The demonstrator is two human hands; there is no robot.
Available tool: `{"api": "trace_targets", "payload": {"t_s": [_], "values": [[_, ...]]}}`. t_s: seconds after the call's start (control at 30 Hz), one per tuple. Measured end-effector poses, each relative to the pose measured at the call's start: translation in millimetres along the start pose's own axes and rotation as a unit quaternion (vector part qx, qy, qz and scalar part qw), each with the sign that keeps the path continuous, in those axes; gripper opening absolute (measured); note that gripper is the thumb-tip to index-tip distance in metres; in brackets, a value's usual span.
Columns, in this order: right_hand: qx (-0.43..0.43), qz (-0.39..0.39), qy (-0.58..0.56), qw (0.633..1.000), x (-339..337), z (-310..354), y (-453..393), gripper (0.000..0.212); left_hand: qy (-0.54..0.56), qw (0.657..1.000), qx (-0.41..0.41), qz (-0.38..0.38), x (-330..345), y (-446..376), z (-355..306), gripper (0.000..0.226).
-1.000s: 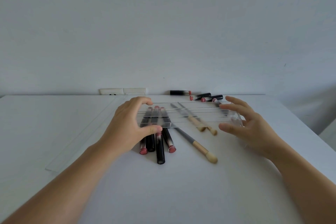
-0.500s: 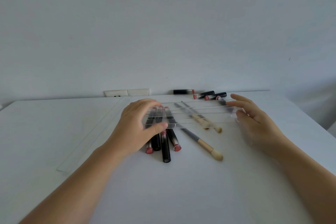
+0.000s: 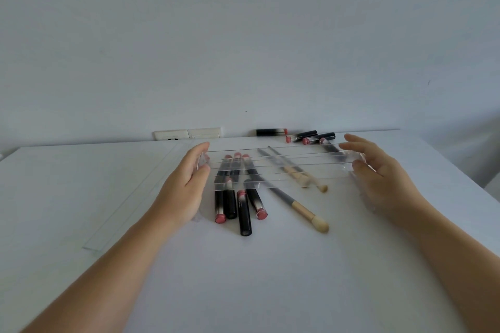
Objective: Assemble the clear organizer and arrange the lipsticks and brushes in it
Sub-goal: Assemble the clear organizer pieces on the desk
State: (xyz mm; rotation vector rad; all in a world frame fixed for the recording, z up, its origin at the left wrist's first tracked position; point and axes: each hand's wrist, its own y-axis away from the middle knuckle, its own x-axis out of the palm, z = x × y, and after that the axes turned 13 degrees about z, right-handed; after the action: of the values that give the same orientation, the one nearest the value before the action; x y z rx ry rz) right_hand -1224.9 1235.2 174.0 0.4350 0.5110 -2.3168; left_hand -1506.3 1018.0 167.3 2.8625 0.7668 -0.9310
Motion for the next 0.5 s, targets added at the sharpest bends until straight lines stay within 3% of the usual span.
{"api": "trace_targets", "payload": {"t_s": [0.23,0.5], "values": [[0.057,0.023,-0.052,0.997,-8,-11,-3,0.050,-0.009,0.999,-0.006,0.053,-6,2,-6,0.046],[0.056,0.047,-0.120,0.990,-14,-10,-3,0.063,0.008,0.996,-0.021,0.085,-9,1,-13,0.048]]}}
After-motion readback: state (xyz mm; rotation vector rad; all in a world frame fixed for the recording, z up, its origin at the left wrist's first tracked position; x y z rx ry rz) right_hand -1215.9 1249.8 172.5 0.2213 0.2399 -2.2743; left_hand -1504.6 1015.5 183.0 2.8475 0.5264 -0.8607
